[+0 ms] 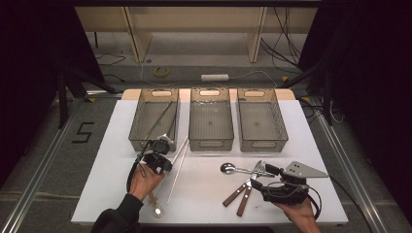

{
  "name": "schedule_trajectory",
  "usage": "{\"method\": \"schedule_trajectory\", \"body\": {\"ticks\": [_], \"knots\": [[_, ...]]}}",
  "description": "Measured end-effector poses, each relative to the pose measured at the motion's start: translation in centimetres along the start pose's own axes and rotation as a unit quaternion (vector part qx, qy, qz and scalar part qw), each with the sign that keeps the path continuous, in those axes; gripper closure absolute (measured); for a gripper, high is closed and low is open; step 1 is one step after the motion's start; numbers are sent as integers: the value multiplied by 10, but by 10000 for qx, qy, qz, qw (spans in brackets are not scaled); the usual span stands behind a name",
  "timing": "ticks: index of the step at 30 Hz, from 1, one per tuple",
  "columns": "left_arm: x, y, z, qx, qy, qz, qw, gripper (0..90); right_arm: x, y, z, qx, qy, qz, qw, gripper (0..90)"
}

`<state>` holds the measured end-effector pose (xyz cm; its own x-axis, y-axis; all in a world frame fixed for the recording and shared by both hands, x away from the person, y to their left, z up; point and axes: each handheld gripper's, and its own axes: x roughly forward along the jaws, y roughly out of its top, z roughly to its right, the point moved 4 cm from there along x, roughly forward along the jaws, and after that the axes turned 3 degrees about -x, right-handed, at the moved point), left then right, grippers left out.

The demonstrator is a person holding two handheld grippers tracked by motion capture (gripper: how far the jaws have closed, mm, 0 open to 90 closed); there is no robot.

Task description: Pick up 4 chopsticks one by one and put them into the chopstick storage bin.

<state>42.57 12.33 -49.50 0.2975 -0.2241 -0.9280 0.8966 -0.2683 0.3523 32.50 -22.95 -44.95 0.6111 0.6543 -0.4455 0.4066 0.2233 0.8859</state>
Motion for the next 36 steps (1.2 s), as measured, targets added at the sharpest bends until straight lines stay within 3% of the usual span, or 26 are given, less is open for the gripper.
{"method": "schedule_trajectory", "body": {"ticks": [16,36], "knots": [[-16,8,-3,77,-162,339,9993,850,0,0,0,-12,8,-6,10000,221],[-50,8,-10,127,-505,739,9959,851,2,-1,1,11,21,-27,10000,221]]}}
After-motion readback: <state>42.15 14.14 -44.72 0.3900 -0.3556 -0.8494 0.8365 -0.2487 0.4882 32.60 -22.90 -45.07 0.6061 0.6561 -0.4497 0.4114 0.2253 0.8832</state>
